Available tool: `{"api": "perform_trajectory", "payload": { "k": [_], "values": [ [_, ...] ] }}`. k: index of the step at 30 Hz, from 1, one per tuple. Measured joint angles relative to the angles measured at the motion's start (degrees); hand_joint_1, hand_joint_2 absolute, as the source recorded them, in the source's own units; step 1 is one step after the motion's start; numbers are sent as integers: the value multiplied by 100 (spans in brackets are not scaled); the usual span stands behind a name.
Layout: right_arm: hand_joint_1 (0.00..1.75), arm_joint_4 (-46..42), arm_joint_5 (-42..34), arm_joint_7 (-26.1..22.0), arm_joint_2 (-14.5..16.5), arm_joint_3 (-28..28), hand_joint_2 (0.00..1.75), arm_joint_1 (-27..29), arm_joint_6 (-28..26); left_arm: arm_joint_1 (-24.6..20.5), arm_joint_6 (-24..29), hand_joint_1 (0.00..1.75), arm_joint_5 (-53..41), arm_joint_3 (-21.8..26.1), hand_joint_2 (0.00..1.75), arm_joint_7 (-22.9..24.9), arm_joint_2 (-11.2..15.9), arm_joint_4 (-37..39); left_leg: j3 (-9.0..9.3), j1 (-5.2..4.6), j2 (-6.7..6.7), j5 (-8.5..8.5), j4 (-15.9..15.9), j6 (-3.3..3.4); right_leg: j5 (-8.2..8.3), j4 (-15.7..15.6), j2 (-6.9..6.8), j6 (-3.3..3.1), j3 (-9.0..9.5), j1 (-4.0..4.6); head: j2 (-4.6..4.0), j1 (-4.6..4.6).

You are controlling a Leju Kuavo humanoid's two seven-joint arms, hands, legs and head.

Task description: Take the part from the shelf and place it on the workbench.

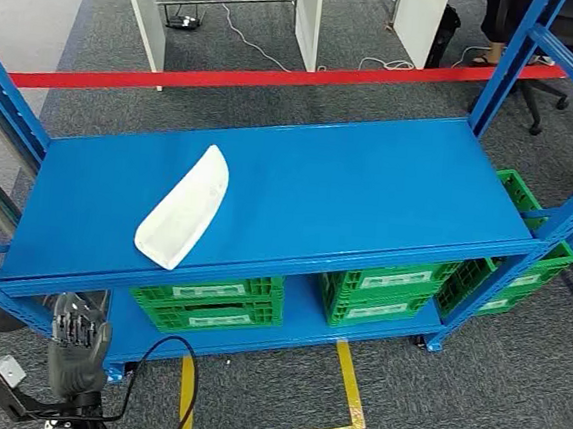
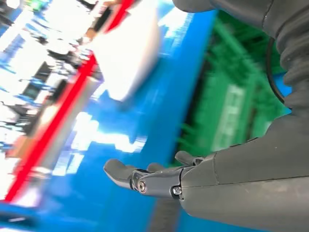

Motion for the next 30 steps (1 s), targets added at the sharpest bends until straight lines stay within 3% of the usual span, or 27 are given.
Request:
{"api": "perform_trajectory", "payload": {
  "k": [7, 12, 20, 30],
  "values": [
    [0, 0, 240, 109, 0, -10, 175, -3, -35, 195, 321, 0, -443, -32, 175, -185, -109, -1120, 0, 0, 0, 0, 0, 0, 0, 0, 0, 0, 0, 0, 0, 0],
    [0, 2, 395, 171, -11, -11, 175, -37, -37, 272, 806, 0, -1081, -369, 175, -263, -70, -1518, 0, -1, 0, 0, 0, 0, 0, 0, 1, 1, 1, 0, 0, -1],
    [0, 85, 534, 278, -84, 34, 175, -214, -36, 112, 1696, 0, -2283, -1081, 175, -253, 130, -1526, 1, -2, 1, 0, 3, 0, 3, 0, 6, 4, -1, -1, 0, 0],
    [0, 265, 629, 456, -186, 254, 175, -387, -28, -417, 2445, 0, -3722, -1769, 175, 178, 410, -1049, 1, -2, 2, 0, 3, 0, 3, 0, 9, 5, -2, -1, 0, -1]
  ]
}}
